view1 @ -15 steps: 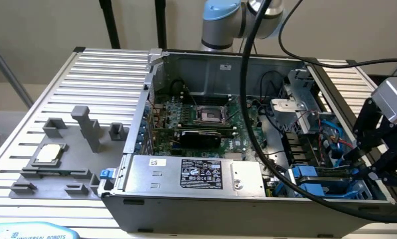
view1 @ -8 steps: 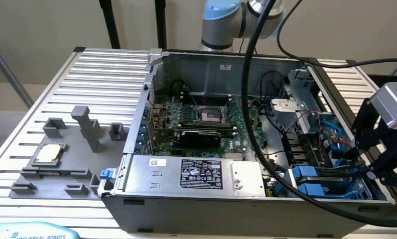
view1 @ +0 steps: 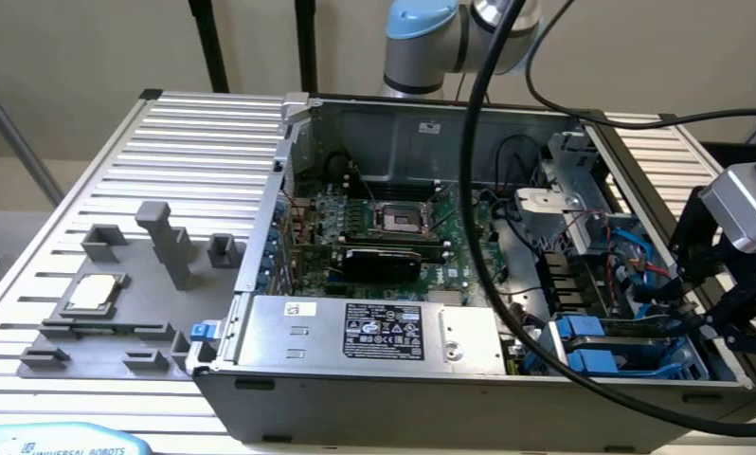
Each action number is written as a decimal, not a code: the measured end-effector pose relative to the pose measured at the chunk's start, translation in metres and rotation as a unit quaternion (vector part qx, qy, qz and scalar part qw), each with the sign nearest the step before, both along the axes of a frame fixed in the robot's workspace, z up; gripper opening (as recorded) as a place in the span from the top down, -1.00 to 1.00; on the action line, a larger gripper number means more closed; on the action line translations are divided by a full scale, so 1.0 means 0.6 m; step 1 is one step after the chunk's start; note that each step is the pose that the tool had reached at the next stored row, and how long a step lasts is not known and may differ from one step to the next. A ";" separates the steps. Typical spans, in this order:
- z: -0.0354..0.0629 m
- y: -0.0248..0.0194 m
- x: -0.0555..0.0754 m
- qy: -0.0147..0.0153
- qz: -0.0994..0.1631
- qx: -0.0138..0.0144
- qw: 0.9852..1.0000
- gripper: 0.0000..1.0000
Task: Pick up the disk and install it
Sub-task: 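Insert the first disk wire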
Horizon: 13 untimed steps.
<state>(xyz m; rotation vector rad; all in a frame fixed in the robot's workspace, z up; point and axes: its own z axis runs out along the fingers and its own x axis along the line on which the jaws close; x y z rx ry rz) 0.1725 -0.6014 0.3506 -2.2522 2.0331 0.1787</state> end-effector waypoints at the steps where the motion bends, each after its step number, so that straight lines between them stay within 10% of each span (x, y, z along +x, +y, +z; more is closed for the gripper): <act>1: 0.000 0.0000 -0.001 -0.002 0.001 0.000 1.000 0.22; 13: 0.000 0.0000 -0.004 -0.012 0.013 0.000 1.000 0.46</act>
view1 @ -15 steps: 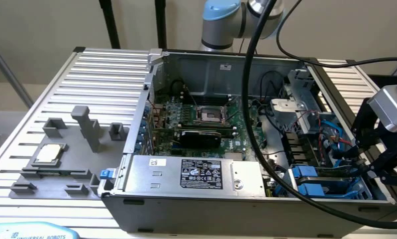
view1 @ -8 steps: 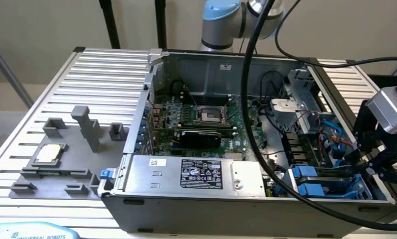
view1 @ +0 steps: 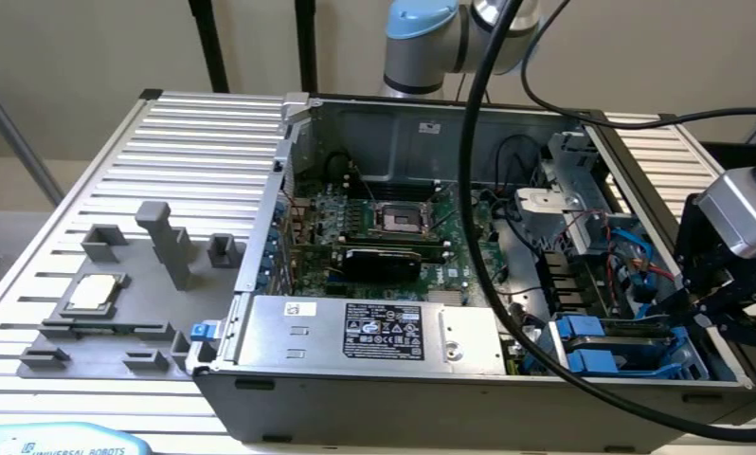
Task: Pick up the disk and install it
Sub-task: 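Insert the first disk wire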
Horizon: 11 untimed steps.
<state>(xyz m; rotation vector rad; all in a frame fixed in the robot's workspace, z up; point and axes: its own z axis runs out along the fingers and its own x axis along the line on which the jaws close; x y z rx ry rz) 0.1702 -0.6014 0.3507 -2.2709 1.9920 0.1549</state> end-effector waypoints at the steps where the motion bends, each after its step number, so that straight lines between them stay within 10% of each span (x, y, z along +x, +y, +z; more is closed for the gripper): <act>1: 0.000 0.0000 0.000 -0.001 0.001 0.000 1.000 0.46; 11: 0.001 0.0001 -0.005 -0.003 0.008 0.000 1.000 0.67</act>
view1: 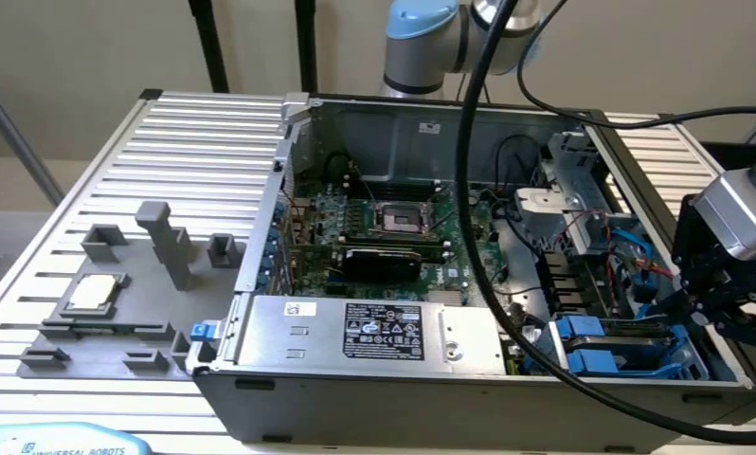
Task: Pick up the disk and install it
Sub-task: 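Insert the first disk wire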
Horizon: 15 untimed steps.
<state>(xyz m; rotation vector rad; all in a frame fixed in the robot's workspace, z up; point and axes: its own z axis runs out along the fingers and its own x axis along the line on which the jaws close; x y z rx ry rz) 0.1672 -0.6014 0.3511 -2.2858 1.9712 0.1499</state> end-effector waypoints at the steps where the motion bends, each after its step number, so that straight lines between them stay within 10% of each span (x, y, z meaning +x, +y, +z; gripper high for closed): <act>1: 0.001 0.0000 -0.003 0.000 0.000 0.000 1.000 0.67; 15: 0.001 -0.0001 -0.051 0.000 -0.025 -0.004 1.000 0.67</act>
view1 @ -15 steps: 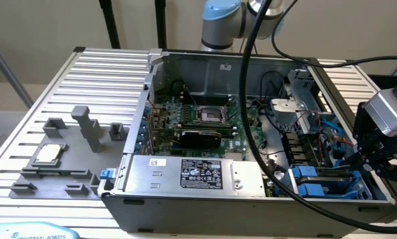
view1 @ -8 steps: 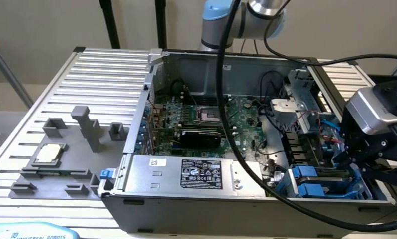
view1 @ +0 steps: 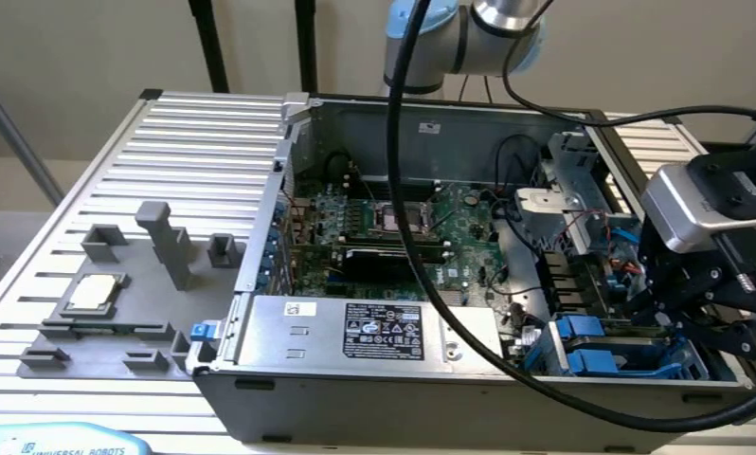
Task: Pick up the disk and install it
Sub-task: 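Insert the first disk wire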
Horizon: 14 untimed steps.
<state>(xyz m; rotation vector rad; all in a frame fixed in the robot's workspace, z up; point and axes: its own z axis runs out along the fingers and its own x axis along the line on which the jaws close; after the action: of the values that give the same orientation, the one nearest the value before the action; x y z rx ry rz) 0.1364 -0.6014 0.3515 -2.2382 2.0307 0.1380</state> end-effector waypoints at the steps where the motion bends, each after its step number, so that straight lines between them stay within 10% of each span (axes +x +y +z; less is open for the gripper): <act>1: -0.001 0.0000 0.000 0.000 -0.007 -0.001 1.000 0.67; 14: -0.006 0.0013 0.000 0.000 -0.058 -0.008 0.998 0.68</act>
<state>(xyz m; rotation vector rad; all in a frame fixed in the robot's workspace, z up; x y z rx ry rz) 0.1364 -0.6006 0.3477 -2.1219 2.1627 0.1117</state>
